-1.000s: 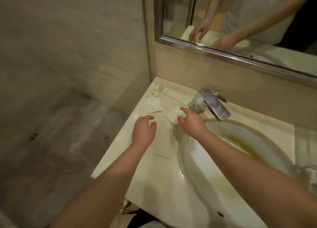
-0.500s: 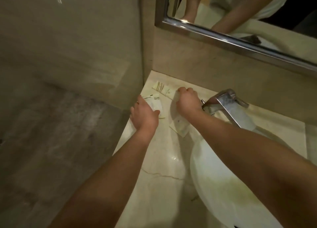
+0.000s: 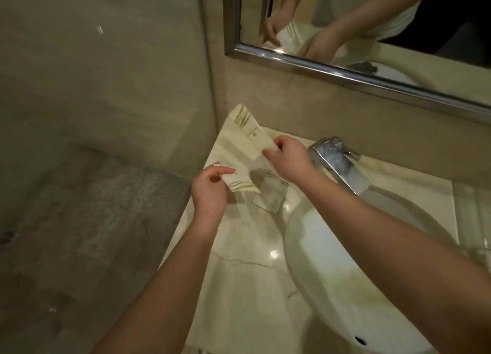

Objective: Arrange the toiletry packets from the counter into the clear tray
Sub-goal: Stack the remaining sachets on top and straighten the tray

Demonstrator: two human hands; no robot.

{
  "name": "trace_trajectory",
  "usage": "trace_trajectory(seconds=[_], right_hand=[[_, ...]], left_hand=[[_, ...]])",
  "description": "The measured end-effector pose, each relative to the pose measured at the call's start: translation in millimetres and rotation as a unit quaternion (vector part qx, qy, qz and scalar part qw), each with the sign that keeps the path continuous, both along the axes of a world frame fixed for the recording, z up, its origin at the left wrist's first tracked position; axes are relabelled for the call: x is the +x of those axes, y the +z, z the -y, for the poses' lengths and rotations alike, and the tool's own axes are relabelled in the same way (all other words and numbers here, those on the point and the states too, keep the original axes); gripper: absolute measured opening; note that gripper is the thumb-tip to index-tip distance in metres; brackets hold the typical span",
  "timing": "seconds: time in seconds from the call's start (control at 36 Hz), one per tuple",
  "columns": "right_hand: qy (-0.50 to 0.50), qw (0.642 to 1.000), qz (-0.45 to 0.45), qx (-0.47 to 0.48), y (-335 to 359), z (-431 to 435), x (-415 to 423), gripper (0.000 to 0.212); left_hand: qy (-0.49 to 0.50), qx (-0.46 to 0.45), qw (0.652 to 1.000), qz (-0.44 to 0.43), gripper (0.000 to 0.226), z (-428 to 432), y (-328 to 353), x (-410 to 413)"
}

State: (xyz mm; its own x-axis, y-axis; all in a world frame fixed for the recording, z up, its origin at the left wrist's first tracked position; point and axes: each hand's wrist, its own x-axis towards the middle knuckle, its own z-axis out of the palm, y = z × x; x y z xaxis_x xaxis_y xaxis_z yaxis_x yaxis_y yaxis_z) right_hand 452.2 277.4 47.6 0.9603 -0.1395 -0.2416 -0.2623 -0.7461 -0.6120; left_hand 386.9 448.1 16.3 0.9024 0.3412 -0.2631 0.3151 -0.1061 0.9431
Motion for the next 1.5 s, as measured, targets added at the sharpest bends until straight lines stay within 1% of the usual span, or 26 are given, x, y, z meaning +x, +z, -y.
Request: trace_trajectory(seconds=[0.03,0.06,0.11,0.14,0.22,0.31,0.39,0.42,0.44,0.47,0.56,0.61,0.64,0.67,0.72,0.81,0.86,0.89,0.94,1.0,1.08,1.22,1.28,1.36,1.42,1.5], right_hand=[[-0.011,0.999,0.005,0.032,7,7,-16,0.022],[-0.025,0.996,0.001,0.084,13,14,-32,0.019],[-0.045,0.981,-0.018,0.187,23,31,-66,0.013],[-0.054,0.975,-0.024,0.213,26,42,-82,0.012],[-0.079,0.966,-0.025,0.247,28,65,-118,0.009],[-0.087,0.959,-0.039,0.267,28,81,-144,0.014],[-0.086,0.955,-0.057,0.277,22,90,-166,0.014],[-0.086,0.956,-0.064,0.275,19,92,-171,0.013],[-0.086,0.956,-0.068,0.273,16,94,-175,0.013],[-0.088,0.956,-0.072,0.272,12,96,-176,0.011],[-0.111,0.950,-0.079,0.282,4,98,-179,0.003],[-0.132,0.945,-0.083,0.289,1,99,-180,0.003],[-0.141,0.943,-0.085,0.288,0,100,-181,0.005],[-0.150,0.942,-0.087,0.287,-1,101,-181,0.007],[-0.164,0.940,-0.093,0.286,-1,102,-182,0.011],[-0.169,0.936,-0.103,0.290,-1,107,-187,0.015],[-0.157,0.937,-0.113,0.293,3,113,-194,0.016],[-0.149,0.936,-0.120,0.295,6,117,-198,0.016],[-0.137,0.932,-0.131,0.308,12,128,-209,0.017],[-0.127,0.932,-0.130,0.313,18,141,-223,0.021],[-0.136,0.934,-0.107,0.312,25,166,-250,0.023],[-0.214,0.915,-0.064,0.337,30,231,-312,0.025],[-0.252,0.906,-0.048,0.337,29,267,-343,0.023],[-0.284,0.900,-0.030,0.329,27,322,-393,0.023],[-0.309,0.897,-0.020,0.317,24,357,-423,0.025],[-0.364,0.876,0.002,0.316,16,407,-458,0.024]], left_hand=[[-0.007,-0.024,1.000,0.001,0.037,6,7,-8],[-0.019,-0.037,0.999,0.008,0.034,13,16,-18],[-0.044,-0.035,0.998,0.027,0.032,27,27,-37],[-0.055,-0.030,0.998,0.032,0.030,36,30,-46],[-0.076,-0.028,0.997,0.021,0.026,52,28,-62],[-0.085,-0.024,0.996,-0.021,0.024,63,23,-61],[-0.096,0.037,0.994,-0.037,0.010,72,11,-45],[-0.099,0.073,0.992,-0.042,0.004,75,8,-39],[-0.105,0.111,0.987,-0.048,0.006,78,1,-31],[-0.113,0.149,0.981,-0.060,0.015,81,-4,-25],[-0.148,0.227,0.959,-0.087,0.049,91,-21,-10],[-0.178,0.289,0.934,-0.112,0.072,98,-31,-6],[-0.186,0.330,0.918,-0.121,0.080,100,-36,-6],[-0.188,0.365,0.903,-0.124,0.083,101,-41,-6],[-0.183,0.390,0.893,-0.126,0.076,100,-48,-4],[-0.195,0.360,0.901,-0.144,0.049,97,-49,1],[-0.219,0.330,0.909,-0.128,0.027,95,-46,1],[-0.226,0.315,0.914,-0.117,0.020,94,-43,-2],[-0.231,0.279,0.926,-0.102,0.013,94,-33,-16],[-0.249,0.253,0.931,-0.088,0.017,97,-22,-35],[-0.302,0.217,0.923,-0.100,0.017,112,-8,-70],[-0.374,0.111,0.911,-0.134,0.028,167,7,-135],[-0.384,0.069,0.910,-0.141,0.027,199,11,-155],[-0.385,0.009,0.910,-0.155,0.032,253,13,-180],[-0.390,-0.008,0.906,-0.162,0.032,286,14,-194],[-0.390,-0.017,0.905,-0.167,0.033,332,17,-210]])
